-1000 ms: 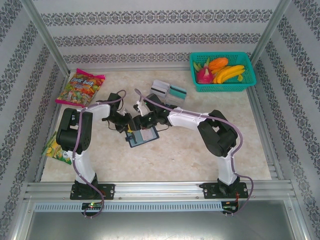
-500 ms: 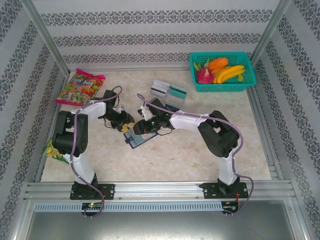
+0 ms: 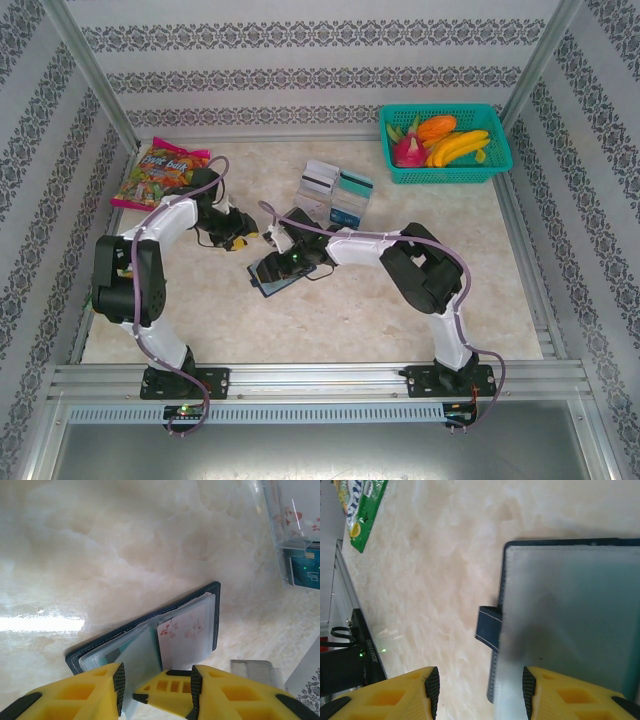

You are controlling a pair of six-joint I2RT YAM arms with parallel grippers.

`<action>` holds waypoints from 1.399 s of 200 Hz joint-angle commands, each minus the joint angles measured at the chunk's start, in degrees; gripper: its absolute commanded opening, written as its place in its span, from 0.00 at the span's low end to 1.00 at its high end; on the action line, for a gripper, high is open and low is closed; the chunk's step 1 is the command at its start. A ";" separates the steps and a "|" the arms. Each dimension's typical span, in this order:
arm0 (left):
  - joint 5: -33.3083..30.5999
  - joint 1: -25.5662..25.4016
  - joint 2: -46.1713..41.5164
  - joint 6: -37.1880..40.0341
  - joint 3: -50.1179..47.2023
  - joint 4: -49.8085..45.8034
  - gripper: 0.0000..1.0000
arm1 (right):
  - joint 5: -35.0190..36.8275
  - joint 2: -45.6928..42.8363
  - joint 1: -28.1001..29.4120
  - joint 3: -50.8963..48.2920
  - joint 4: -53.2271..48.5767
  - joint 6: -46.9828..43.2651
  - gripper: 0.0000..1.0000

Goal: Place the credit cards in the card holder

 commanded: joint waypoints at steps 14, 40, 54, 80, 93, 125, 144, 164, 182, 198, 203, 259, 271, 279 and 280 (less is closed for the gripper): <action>-0.44 0.29 -1.12 -0.09 -2.60 0.41 0.42 | -1.57 2.51 0.36 2.52 -0.21 0.40 0.49; 0.39 0.19 -0.31 -0.45 -3.74 1.85 0.43 | -1.36 2.99 0.52 2.70 0.09 0.96 0.49; 0.14 0.08 -0.02 -0.54 -4.14 2.28 0.43 | -0.93 3.15 0.53 2.90 -0.44 1.11 0.49; -2.60 -0.51 1.45 0.78 -5.30 0.90 0.43 | -0.85 0.84 0.22 2.08 0.31 1.56 0.50; -2.84 -0.52 1.96 0.63 -7.17 2.20 0.42 | -0.55 -0.94 -0.23 1.70 0.18 1.54 0.50; -3.03 -1.03 3.34 0.91 -9.22 3.00 0.42 | 1.09 -6.61 -2.80 -1.32 0.95 1.53 0.50; -4.23 -1.13 3.00 1.03 -9.04 3.11 0.42 | 2.84 -9.99 -4.69 -3.32 -0.04 0.31 0.50; -5.27 -1.13 2.44 0.79 -7.46 3.31 0.42 | 4.02 -12.66 -7.13 -5.15 -0.96 -1.19 0.50; -6.07 -1.39 2.36 0.61 -5.15 3.54 0.42 | 5.34 -14.18 -9.35 -5.71 -3.13 -3.64 0.50; -7.07 -1.89 2.49 0.51 -2.72 3.64 0.42 | 6.43 -15.25 -11.38 -5.72 -5.21 -5.48 0.50; -7.39 -2.07 2.59 0.55 -1.89 3.76 0.42 | 6.52 -15.48 -12.16 -5.72 -5.53 -5.98 0.50; -9.50 -4.58 4.79 -2.20 4.20 8.52 0.42 | 11.72 -16.87 -19.19 -0.99 -13.39 -14.55 0.50; -9.97 -5.39 5.76 -2.52 5.71 8.97 0.42 | 12.65 -16.75 -20.39 0.41 -14.83 -15.99 0.50; -10.03 -5.89 6.35 -2.55 6.67 9.13 0.42 | 12.86 -16.61 -21.23 1.31 -15.56 -16.53 0.50; -10.05 -5.88 6.42 -2.60 6.76 9.12 0.42 | 12.91 -16.61 -21.29 1.40 -15.62 -16.68 0.50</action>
